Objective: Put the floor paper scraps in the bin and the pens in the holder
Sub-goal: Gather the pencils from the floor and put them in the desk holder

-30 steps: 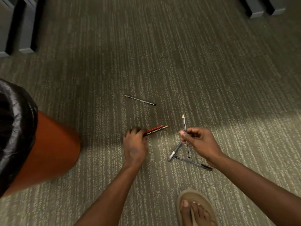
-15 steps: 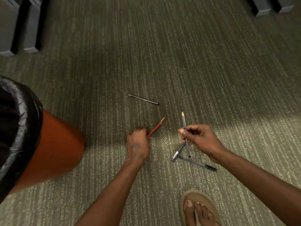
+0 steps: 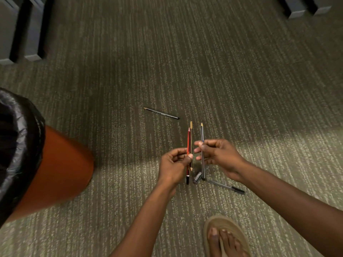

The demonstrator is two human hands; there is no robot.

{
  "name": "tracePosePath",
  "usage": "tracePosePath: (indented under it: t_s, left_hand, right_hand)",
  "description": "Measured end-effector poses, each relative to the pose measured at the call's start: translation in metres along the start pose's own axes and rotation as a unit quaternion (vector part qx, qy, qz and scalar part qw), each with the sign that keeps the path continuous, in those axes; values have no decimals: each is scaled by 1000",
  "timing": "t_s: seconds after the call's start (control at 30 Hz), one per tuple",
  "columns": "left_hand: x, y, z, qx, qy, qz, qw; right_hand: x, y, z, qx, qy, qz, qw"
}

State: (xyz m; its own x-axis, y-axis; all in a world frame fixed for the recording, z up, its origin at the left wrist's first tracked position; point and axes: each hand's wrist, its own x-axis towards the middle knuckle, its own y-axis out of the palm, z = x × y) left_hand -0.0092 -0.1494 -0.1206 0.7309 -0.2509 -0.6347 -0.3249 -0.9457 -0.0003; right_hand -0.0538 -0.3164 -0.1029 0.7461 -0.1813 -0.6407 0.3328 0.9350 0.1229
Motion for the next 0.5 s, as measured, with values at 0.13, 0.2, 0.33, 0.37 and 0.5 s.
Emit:
tracePosePath:
  t_s: [0.13,0.2,0.33,0.37,0.5]
  left_hand:
    - [-6,6,4,-5,15,18,1000]
    - [-8,6,3,-1,23,26,999]
    - [-12,6,0,-29,1,38,999]
    - [-12,6,-1,-41,-6,33,999]
    - [-13,5,-6,-83,-11,16,996]
  right_hand:
    - [-1,2,0,24,4,-6,1000]
    - [-2,-1,-1,17,2,-6,1000]
    - [-3,-1,-1,19,-1,-9,1000]
    - [-3,-1,-1,24,-2,-10,1000]
    - [-2,-4,0,31,2,-11,999]
